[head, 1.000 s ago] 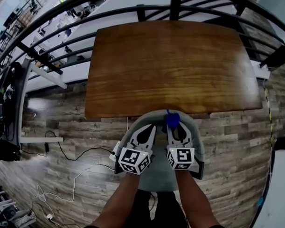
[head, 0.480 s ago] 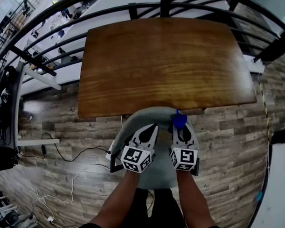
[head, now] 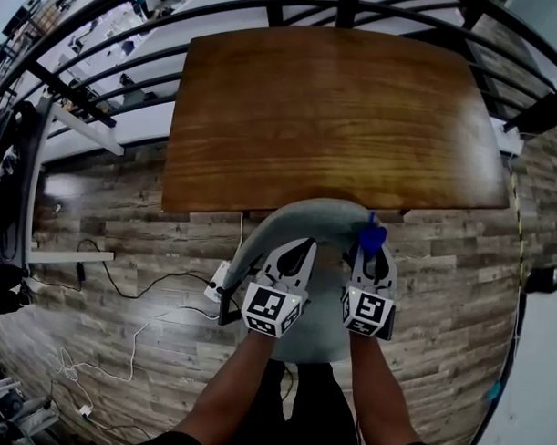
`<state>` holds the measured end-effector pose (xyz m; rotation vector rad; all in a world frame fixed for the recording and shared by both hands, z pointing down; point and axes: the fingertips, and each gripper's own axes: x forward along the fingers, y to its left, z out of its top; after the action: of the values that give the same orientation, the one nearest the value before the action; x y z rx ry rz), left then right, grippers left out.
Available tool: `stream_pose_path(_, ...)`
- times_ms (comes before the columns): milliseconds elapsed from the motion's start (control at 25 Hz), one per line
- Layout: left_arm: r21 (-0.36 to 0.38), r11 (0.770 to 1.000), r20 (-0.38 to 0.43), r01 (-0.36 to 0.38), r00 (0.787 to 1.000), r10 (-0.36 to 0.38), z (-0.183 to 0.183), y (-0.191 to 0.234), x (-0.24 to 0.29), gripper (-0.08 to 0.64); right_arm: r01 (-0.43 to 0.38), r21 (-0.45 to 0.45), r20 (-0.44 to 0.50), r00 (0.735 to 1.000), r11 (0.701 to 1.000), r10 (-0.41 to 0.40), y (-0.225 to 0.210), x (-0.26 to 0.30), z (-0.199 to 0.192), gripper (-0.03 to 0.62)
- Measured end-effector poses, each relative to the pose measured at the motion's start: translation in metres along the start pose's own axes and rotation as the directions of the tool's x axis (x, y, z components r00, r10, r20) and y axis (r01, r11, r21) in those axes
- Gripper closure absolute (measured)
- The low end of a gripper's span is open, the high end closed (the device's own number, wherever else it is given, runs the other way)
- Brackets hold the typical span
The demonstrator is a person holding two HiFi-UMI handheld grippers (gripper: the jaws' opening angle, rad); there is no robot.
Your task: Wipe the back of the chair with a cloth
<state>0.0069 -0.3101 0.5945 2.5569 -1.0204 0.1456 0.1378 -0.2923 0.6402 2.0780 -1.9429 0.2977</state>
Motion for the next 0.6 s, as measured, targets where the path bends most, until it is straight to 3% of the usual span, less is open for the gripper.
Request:
stream_pose_path(280, -0.042, 0.992, 0.047, -0.122, 0.991, 0.123, 0.001, 0.044, -0.046, 0.561, -0.109, -0.020, 0.006, 0.994, 0.994, 0.109, 0.072, -0.003, -0.003, 0.476)
stream_pose_path(600, -0.044, 0.972, 0.020, -0.230, 0.973, 0.231, -0.027, 0.093, -0.094, 0.561, -0.248, -0.013, -0.001, 0.969, 0.969, 0.248, 0.169, 0.006, -0.014, 0.476)
